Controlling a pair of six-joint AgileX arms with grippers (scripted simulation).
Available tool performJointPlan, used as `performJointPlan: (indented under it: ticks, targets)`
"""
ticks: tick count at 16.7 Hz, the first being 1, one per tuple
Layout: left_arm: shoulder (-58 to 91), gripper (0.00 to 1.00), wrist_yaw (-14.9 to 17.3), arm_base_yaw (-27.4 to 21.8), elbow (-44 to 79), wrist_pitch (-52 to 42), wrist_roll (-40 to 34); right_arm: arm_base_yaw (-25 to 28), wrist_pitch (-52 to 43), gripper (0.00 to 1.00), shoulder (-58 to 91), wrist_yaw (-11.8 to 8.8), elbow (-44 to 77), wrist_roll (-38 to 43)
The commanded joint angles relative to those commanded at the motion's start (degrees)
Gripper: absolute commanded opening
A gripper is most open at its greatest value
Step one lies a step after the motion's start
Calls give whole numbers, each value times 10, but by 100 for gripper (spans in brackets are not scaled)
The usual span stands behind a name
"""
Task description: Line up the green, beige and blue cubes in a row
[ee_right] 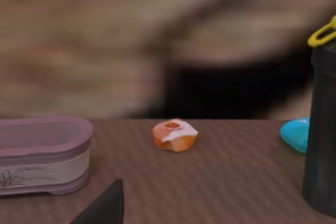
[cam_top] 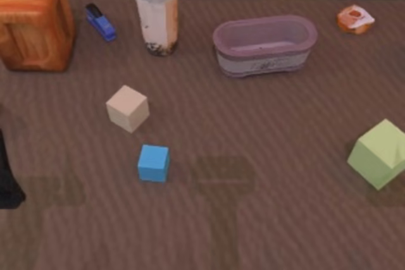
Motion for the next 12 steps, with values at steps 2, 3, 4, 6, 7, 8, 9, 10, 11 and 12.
performJointPlan:
  ticks: [2,3,4,6,7,8,9,10,11,12]
  targets:
    - [0,100,0,0,0,0,0,0,0,100,0,0,0,0]
    - [6,100,0,-1,6,-3,-2,0,0,100,0,0,0,0]
    - [18,100,-1,-5,17,-8,-5,0,0,100,0,0,0,0]
    - [60,100,-2,-16,56,-30,-15,0,0,100,0,0,0,0]
    - [90,100,-2,-24,82,-46,-22,0,0,100,0,0,0,0]
    - [126,100,-2,-34,112,-65,-29,0,0,100,0,0,0,0]
    - [168,100,-2,-45,145,-87,-37,0,0,100,0,0,0,0]
    - [215,100,-2,-57,180,-111,-46,0,0,100,0,0,0,0]
    - [266,100,-2,-70,217,-138,-55,0,0,100,0,0,0,0]
    - [321,100,-1,-84,256,-167,-65,0,0,100,0,0,0,0]
